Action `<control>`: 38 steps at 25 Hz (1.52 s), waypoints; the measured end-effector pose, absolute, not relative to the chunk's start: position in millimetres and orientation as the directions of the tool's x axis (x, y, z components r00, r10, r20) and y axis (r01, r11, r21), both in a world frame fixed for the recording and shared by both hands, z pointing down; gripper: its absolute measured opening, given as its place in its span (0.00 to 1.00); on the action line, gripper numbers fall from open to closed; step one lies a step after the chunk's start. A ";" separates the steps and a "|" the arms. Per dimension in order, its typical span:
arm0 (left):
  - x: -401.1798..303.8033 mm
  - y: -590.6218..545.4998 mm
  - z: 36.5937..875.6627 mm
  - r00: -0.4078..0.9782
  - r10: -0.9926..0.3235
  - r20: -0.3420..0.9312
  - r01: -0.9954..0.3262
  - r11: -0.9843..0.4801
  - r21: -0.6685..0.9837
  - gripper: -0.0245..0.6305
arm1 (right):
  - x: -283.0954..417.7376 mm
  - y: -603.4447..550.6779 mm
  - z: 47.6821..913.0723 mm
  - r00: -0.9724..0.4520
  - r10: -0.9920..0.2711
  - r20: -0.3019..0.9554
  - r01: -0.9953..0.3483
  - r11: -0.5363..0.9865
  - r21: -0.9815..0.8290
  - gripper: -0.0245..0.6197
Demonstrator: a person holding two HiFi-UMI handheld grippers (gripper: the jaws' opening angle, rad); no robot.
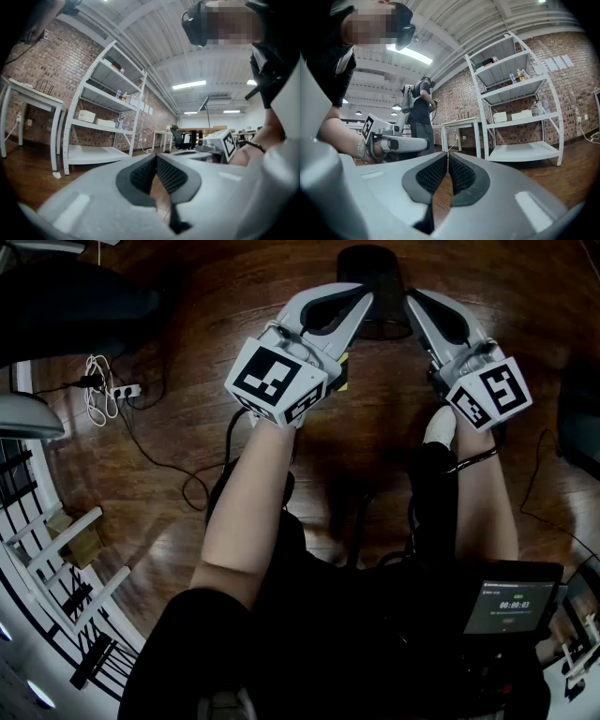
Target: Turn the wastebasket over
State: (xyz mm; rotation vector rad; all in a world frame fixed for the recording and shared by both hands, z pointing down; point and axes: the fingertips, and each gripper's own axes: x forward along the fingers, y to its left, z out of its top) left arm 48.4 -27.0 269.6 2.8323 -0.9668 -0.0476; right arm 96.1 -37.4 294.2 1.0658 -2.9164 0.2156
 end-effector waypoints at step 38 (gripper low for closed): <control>44.3 -141.8 270.2 0.800 -0.599 0.020 -0.595 -0.789 0.151 0.04 | 80.7 -144.0 314.3 -0.788 -0.602 0.128 -0.613 0.786 -0.080 0.05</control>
